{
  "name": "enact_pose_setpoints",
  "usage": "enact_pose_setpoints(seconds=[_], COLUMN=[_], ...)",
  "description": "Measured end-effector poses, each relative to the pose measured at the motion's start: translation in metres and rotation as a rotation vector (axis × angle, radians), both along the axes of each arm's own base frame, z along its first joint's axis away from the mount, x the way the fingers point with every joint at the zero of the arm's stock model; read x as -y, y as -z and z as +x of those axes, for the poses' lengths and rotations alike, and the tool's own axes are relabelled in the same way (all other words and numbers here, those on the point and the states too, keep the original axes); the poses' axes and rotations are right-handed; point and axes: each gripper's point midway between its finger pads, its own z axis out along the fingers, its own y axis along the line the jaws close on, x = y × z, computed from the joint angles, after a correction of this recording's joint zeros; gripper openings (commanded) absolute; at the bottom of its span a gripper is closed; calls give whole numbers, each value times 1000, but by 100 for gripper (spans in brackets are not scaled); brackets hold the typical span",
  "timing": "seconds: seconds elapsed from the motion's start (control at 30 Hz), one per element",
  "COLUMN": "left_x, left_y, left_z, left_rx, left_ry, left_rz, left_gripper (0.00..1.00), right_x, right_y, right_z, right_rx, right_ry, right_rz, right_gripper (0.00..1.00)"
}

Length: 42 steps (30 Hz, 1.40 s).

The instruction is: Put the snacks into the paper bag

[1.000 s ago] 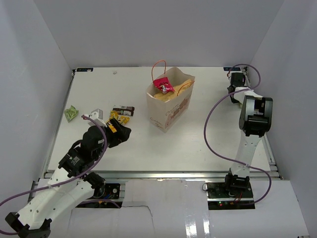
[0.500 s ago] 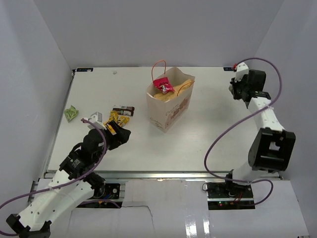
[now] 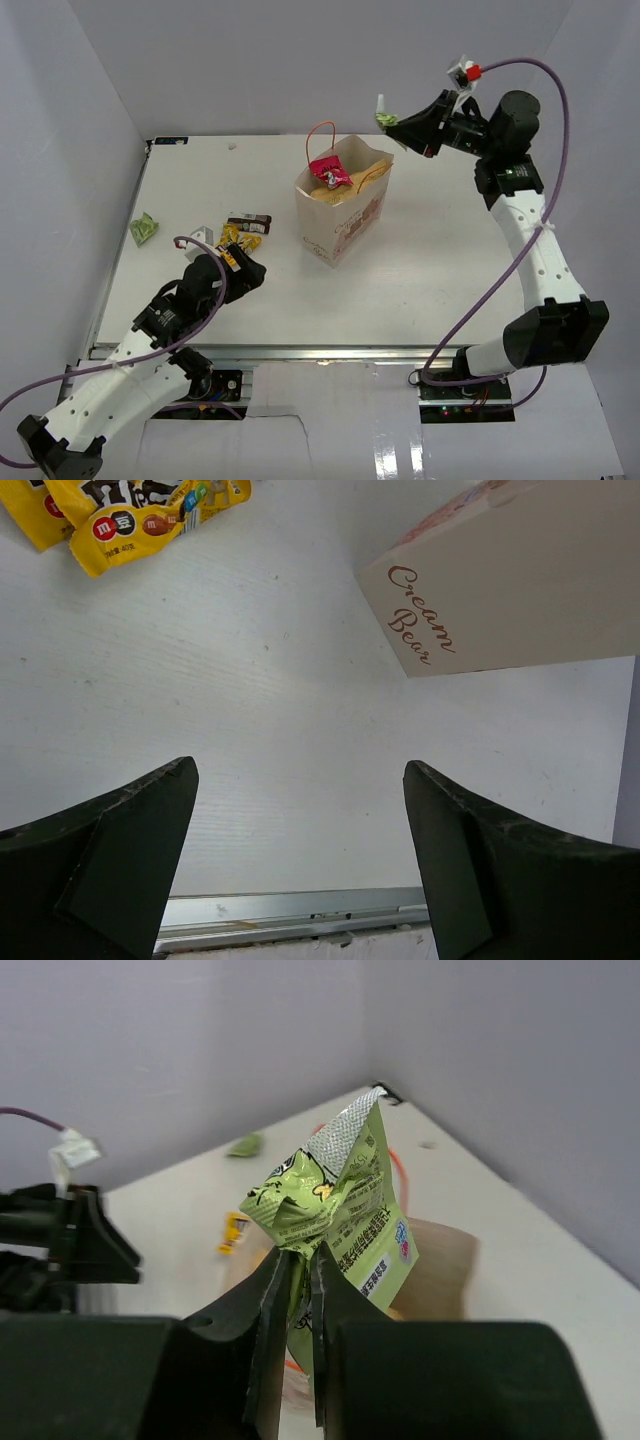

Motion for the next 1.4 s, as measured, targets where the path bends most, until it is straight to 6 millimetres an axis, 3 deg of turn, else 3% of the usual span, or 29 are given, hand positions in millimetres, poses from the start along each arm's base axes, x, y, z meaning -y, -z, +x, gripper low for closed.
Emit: enact_pose_setpoints(seconds=[0.13,0.27,0.63,0.8,0.97,1.4], left_x=[-3,-6,-15,-17,-16,-13], left_y=[4,3,4,7,12,19], left_z=[0,-2,-11,-9,-6,-1], left_rx=[-23,-37,-56,-77,-102,-126], left_ry=[-24,-42,-79,-93,-99,-100], left_rz=[11,5,-6,20,44,73], left_gripper=[94,94,94,95,96,98], right_x=[-46,-62,-63,-60,-57,-56], right_y=[9,31,68,80,83,88], right_z=[-8,1,34,42,46,47], right_rx=[-115,-233,-315,-328,-316,-316], right_ry=[-177,-219,-130,-79,-55,-45], right_rz=[53,72,43,13,-4,-23], right_gripper=[8,8,11,27,34,35])
